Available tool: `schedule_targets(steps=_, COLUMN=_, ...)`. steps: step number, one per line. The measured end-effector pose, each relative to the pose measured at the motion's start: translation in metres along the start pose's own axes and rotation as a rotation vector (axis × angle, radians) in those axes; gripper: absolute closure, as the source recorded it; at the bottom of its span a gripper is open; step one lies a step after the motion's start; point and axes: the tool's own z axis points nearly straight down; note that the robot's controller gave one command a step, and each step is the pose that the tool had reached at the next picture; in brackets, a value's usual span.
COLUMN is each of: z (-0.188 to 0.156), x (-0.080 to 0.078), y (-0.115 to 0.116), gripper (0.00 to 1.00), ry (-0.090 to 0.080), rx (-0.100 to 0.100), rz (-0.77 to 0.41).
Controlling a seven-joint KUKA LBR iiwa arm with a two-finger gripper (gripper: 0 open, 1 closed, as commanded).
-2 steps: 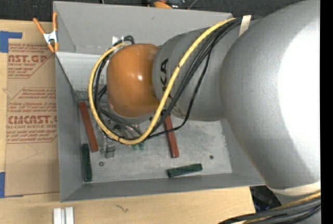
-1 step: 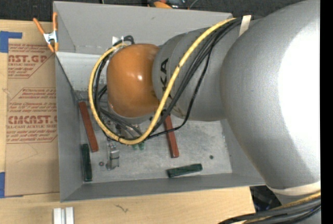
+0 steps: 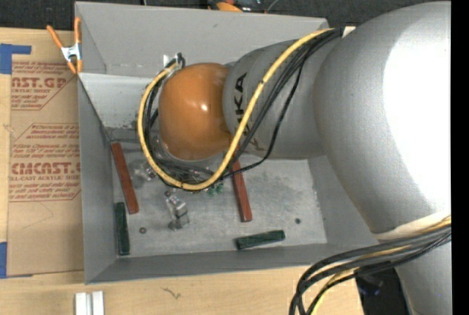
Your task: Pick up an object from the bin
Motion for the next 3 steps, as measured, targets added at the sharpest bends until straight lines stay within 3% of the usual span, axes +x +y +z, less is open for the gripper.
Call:
schedule_targets(steps=1, z=-0.026, x=-0.039, y=0.010, gripper=0.00, ry=-0.007, rx=0.000, rz=-0.401)
schedule_targets(steps=2, z=0.030, x=-0.049, y=0.017, gripper=0.00, ry=0.002, rx=-0.001, rz=-0.800)
schedule_targets(steps=3, z=0.029, x=-0.051, y=0.018, gripper=1.00, ry=-0.004, rx=-0.003, rz=-0.799)
